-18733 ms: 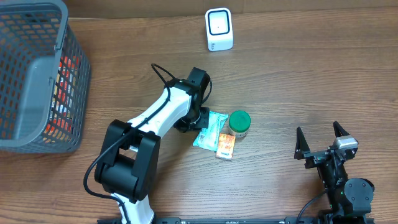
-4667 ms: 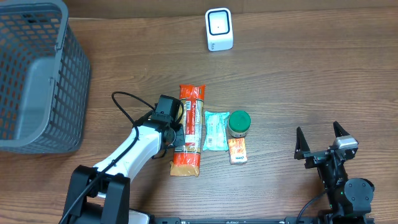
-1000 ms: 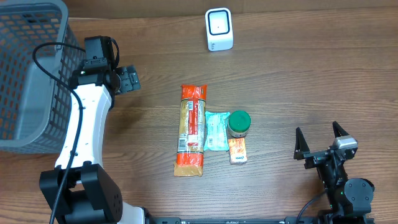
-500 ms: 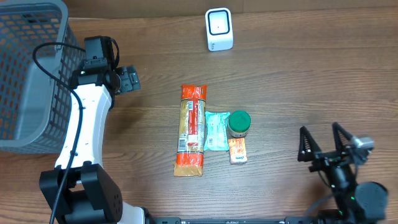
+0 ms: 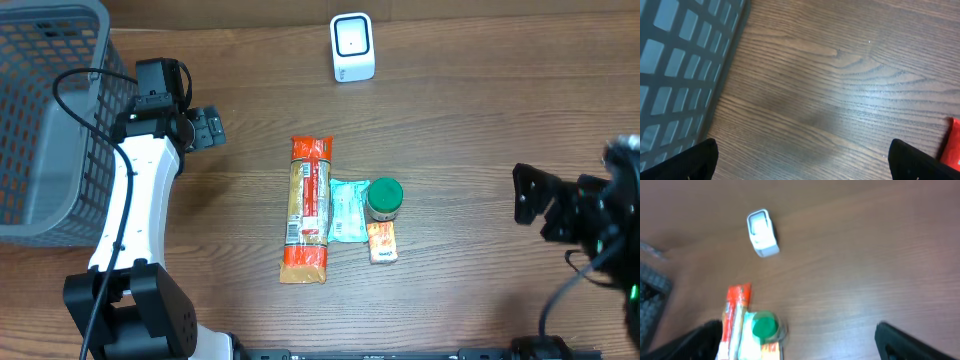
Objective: Scan the item barcode
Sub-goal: 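Move the right gripper over the small orange packet near the jar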
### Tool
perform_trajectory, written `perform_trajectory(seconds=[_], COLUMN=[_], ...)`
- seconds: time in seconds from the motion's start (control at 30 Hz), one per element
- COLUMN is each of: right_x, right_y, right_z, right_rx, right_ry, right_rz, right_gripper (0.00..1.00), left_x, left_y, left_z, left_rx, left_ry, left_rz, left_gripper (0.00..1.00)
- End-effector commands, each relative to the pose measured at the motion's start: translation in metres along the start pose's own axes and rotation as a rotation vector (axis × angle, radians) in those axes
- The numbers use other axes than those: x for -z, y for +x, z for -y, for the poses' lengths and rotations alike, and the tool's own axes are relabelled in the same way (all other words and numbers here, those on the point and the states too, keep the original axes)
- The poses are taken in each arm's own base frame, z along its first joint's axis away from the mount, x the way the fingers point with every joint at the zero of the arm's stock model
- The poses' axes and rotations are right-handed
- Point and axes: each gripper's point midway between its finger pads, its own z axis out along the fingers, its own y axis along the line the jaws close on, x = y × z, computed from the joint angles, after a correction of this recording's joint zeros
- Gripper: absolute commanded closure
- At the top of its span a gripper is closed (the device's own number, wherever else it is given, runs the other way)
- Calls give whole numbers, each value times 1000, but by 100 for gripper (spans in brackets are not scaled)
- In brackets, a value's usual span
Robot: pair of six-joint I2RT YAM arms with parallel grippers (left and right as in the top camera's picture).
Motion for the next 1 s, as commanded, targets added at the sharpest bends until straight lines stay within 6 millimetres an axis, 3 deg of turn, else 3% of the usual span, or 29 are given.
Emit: perform_trajectory(seconds=[0.0, 0.1, 0.23, 0.27, 0.33, 0.43, 0.67, 0.7, 0.77, 0.8, 0.97], right_x=[-10, -26, -53, -60, -76, -100, -143, -148, -157, -161, -183], right_y=[-9, -7, 5, 9, 18, 42, 122, 134, 157, 171, 218], right_z=[-4, -11, -36, -42, -42, -39, -44, -42, -40, -41, -42], right_rx=[-21, -51, -109, -122, -147, -154, -121, -117, -86, -69, 2], right_ry=[35, 27, -118, -159, -164, -145, -66, -46, -42, -49, -102], right_rz=[-164, -306, -474, -516, -578, -685, -847, -857, -879, -891, -882], right_gripper=[0, 0, 4, 19, 70, 85, 87, 84, 62, 56, 51], left_x=[3, 3, 3, 3, 3, 3, 3, 3, 3, 3, 3], left_y=[-6, -6, -6, -6, -6, -6, -6, -6, -6, -6, -6], left_z=[0, 0, 0, 0, 0, 0, 0, 0, 0, 0, 0], left_rx=[4, 4, 4, 4, 4, 4, 4, 4, 4, 4, 4], left_ry=[-3, -3, -3, -3, -3, -3, -3, -3, -3, -3, -3], left_rz=[17, 16, 16, 16, 16, 17, 16, 16, 16, 16, 17], left_gripper=[0, 0, 0, 0, 0, 0, 0, 0, 0, 0, 0])
